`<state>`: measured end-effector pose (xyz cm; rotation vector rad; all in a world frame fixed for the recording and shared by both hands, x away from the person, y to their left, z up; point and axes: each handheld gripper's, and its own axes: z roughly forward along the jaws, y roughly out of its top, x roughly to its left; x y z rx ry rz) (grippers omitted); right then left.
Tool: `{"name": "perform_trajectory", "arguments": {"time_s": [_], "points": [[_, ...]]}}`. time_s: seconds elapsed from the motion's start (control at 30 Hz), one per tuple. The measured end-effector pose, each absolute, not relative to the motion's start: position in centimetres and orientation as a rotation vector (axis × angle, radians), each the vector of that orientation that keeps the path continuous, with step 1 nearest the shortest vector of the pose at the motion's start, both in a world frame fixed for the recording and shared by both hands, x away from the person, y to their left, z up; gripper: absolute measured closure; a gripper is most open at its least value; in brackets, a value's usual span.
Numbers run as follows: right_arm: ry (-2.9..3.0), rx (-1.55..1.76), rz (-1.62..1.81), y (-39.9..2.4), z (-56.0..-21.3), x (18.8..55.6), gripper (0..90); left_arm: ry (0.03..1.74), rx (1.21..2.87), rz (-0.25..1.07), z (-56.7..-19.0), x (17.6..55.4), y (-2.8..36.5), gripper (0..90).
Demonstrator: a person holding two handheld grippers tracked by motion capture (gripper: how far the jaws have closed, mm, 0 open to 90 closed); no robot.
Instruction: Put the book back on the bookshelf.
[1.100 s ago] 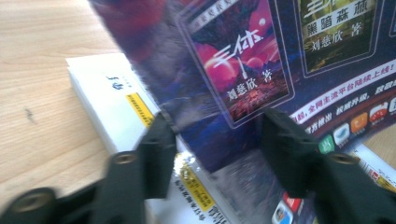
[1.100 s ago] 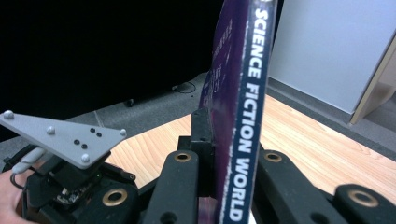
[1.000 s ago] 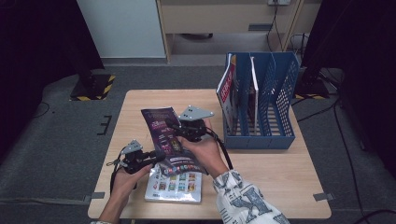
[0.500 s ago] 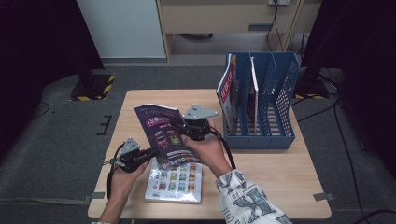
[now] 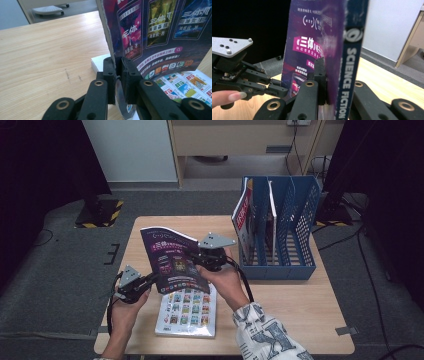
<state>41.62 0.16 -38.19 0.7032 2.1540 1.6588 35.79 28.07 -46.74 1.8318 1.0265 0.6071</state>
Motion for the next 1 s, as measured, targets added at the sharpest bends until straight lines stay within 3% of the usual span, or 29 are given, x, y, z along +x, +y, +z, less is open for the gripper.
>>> {"name": "perform_trajectory", "arguments": {"time_s": [1.0], "points": [[2.174, 0.636, 1.718, 0.0, -36.5, 41.9, 72.2, 0.992, 1.845, 0.621, -46.7, 35.7, 28.0, 83.1]]}}
